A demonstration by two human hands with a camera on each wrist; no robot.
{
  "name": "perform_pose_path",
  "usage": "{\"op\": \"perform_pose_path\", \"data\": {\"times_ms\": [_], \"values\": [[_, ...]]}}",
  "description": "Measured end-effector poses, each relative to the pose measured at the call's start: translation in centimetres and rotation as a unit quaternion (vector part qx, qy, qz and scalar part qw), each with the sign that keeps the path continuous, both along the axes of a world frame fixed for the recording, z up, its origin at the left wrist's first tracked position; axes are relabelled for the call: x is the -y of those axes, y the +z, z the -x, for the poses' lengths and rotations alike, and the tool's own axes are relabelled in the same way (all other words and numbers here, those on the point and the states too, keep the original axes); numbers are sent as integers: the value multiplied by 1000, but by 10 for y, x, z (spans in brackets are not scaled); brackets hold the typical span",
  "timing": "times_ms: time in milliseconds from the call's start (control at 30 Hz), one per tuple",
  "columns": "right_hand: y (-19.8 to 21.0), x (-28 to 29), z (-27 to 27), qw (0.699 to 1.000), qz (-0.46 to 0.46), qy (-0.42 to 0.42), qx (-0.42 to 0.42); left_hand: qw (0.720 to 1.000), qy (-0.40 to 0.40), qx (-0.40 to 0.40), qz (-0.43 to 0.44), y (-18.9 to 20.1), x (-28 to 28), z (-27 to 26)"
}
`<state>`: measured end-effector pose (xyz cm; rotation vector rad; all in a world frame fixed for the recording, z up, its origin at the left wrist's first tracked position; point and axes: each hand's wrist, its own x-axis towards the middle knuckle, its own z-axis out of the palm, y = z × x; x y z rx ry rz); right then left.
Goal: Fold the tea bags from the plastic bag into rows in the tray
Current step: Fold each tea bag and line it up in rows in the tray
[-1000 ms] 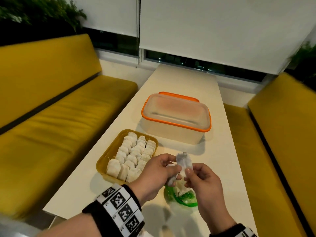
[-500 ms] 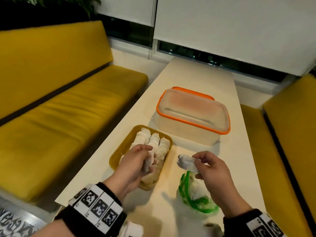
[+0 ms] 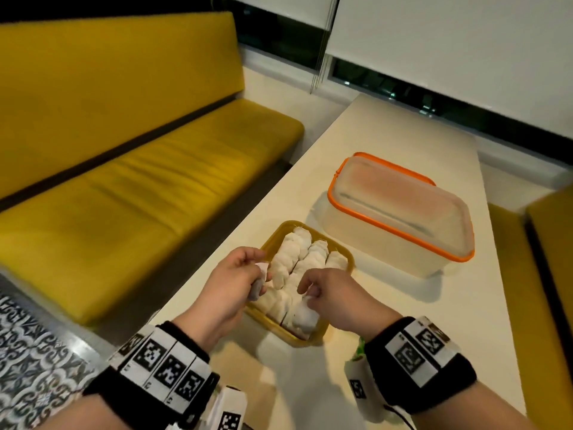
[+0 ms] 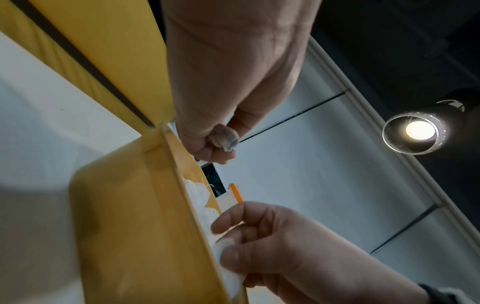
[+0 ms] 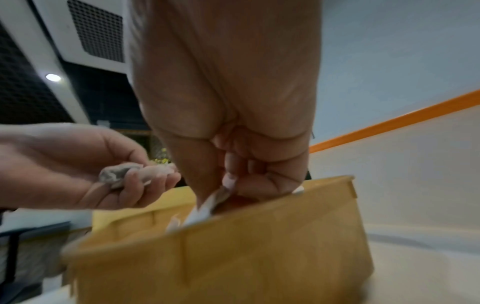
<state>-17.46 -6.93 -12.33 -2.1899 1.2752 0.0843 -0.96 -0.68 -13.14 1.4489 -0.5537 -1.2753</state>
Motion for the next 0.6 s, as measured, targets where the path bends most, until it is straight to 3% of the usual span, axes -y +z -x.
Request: {"op": "perform_pose_path", "data": {"times_ms": [133,200,300,367,467,600], "values": [[-4,-6,-12,980,77,101,-150,1000,-3,-6,3,0,2,-2],[2,-7,-13,973,138,91,-162,1000,-20,12,10,-3,2,-3],[14,1,-9,989,137,-50,11,994,-63,82,37,-9,2,-1],[19,0,-9,986,79,-91,116,985,-95,137,54,-12,3,2],[14,-7,-13,983,-9,-90,163,964,-155,198,85,-11,5,10],[6,-6,-12,971,-29,-133,195,931,-206,281,108,-8,6,19]]}}
